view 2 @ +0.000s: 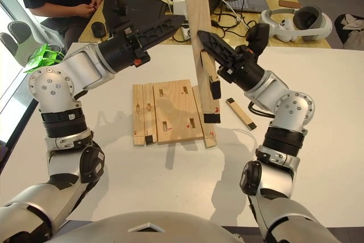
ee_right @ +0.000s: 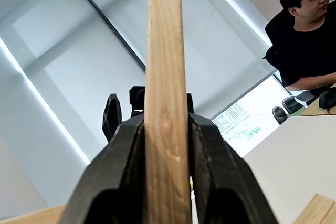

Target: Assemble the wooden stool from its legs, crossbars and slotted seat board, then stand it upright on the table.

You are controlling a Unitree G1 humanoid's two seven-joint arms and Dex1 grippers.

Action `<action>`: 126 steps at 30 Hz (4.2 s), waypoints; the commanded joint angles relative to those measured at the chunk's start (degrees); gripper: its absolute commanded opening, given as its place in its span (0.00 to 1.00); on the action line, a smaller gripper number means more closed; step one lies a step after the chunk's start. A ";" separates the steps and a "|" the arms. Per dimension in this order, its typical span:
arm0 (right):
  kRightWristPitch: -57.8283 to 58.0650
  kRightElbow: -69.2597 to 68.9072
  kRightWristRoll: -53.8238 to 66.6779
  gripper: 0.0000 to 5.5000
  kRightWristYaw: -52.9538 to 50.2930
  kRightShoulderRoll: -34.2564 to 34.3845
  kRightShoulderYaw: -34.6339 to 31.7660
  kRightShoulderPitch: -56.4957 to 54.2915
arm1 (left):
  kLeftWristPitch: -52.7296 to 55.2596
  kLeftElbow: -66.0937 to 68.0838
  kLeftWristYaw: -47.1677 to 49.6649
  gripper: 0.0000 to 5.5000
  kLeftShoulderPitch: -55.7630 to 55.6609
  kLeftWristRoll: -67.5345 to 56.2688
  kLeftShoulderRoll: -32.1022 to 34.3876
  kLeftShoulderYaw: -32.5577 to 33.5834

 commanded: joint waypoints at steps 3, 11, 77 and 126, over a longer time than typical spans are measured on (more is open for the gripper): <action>2.40 -3.67 4.97 0.18 -1.99 1.49 3.38 1.76 | 1.54 1.49 0.19 0.59 -2.58 -1.72 1.00 -0.64; 2.73 -3.05 5.95 0.18 -0.22 -1.04 6.46 1.60 | 4.26 0.02 -3.22 0.59 -2.63 -3.95 3.70 -1.51; -30.03 -18.25 -22.56 0.85 -41.59 9.57 10.24 15.23 | -16.17 -15.43 34.69 0.18 8.21 9.61 -7.33 4.74; -35.52 -13.09 -28.86 0.85 -45.13 16.95 15.91 9.26 | -19.67 -18.71 29.70 0.18 12.40 32.19 -8.10 -11.28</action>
